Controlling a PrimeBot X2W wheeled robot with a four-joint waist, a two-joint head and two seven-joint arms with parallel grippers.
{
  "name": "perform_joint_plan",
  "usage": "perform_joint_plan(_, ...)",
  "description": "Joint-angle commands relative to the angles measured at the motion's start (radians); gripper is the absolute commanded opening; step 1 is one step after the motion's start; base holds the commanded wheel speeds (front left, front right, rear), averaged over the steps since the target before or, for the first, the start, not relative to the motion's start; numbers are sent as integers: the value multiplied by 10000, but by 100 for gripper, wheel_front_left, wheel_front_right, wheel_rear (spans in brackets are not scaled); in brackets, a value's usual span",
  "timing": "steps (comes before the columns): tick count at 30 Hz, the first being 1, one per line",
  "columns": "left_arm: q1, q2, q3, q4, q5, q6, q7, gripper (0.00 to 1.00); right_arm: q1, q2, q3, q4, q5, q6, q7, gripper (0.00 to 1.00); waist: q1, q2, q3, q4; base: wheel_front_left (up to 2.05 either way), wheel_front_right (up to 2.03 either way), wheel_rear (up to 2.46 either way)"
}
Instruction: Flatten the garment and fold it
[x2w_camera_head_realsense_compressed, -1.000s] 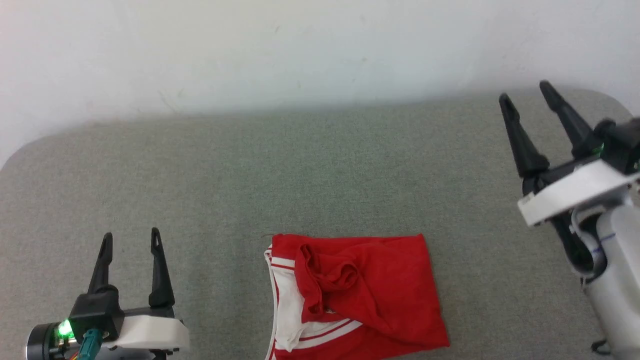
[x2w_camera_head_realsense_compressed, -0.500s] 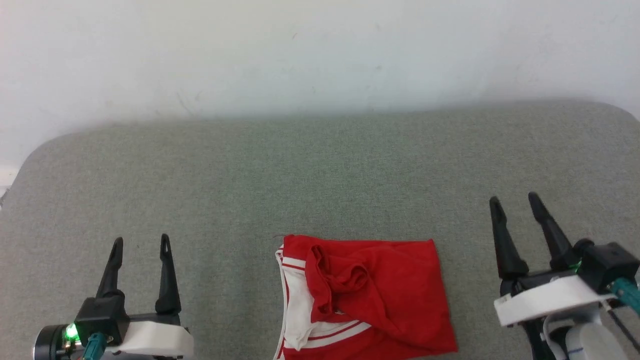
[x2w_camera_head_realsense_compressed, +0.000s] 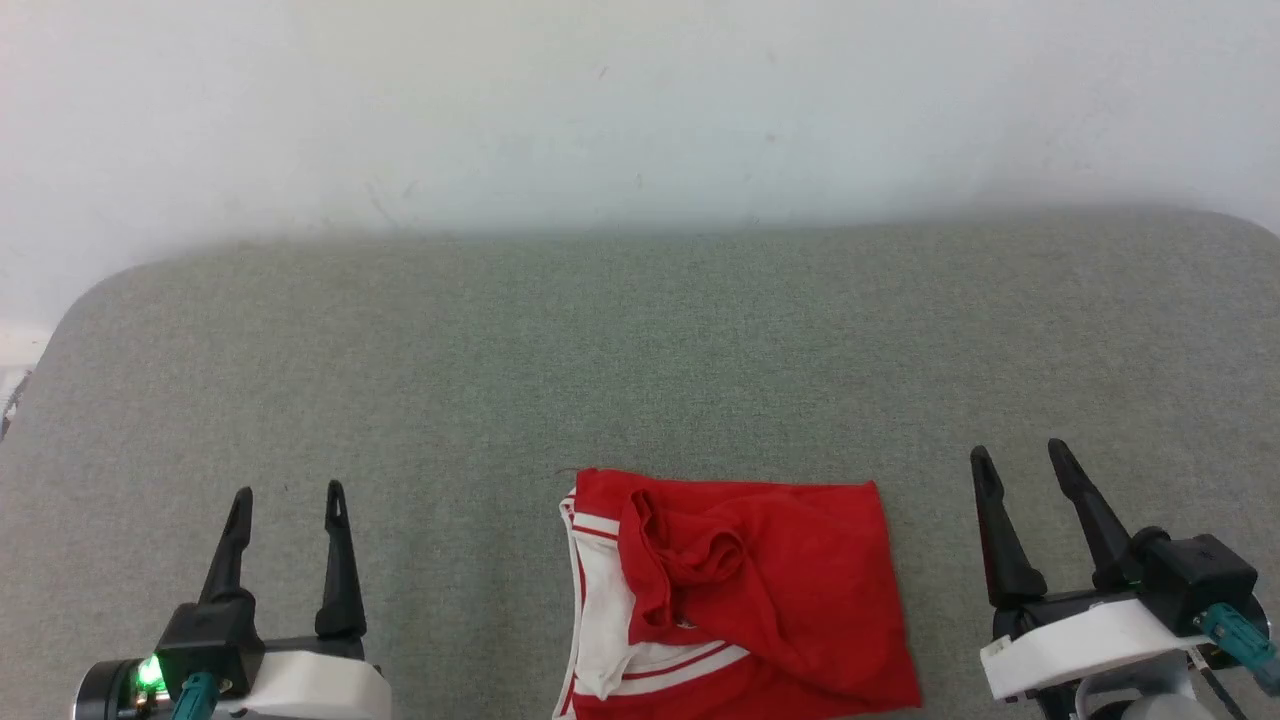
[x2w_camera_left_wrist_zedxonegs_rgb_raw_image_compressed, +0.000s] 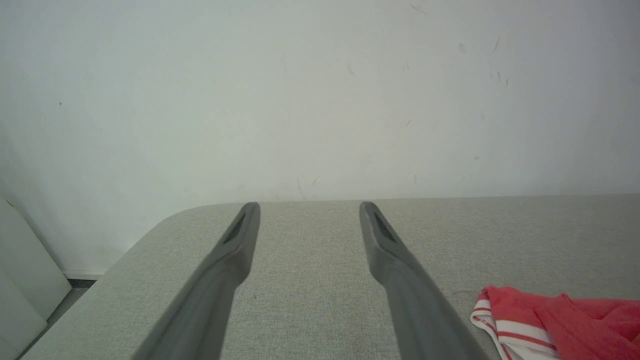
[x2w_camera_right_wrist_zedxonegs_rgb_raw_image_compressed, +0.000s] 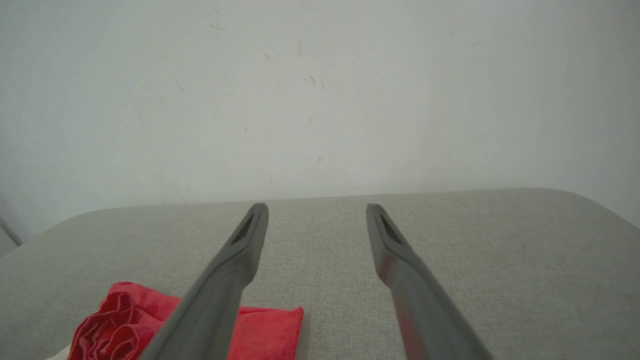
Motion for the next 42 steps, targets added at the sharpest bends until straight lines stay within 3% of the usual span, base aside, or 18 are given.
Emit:
perform_joint_plan(1,42,-43,16,28,70,-44,-47,100,61,41,-23,-81,-116,-7,29,100,0,0,-4,-4,0,0,0)
perform_joint_plan(8,88,-62,27,43,85,-20,-47,100,-134,-17,-96,-363,-295,-7,224,100,0,0,-15,-18,0,0,0)
perform_joint_plan(15,26,-92,64,35,61,42,-47,100,-1702,-952,82,-1208,-227,-7,1011,100,0,0,66,-96,0,0,0)
perform_joint_plan(20,-14,-118,47,27,46,59,-47,100,-3134,-2011,1081,-1114,308,-7,3287,100,0,0,163,-120,0,0,0)
perform_joint_plan(28,-137,-158,12,35,21,68,-47,100,-4899,-4066,3813,89,2752,-7,8349,100,0,0,366,-24,0,0,0)
perform_joint_plan(31,-237,-172,-23,44,15,59,-47,100,-5172,-4425,4596,490,4033,-7,9969,100,0,0,500,80,0,0,0)
perform_joint_plan(36,-462,-203,-116,59,-10,64,-47,100,-5254,-4485,5218,1024,5894,-7,11729,100,0,0,823,303,0,0,0)
perform_joint_plan(42,-866,-238,-252,87,-51,62,-47,100,-5053,-3912,5245,1977,6640,-7,11903,100,0,0,1403,643,0,0,0)
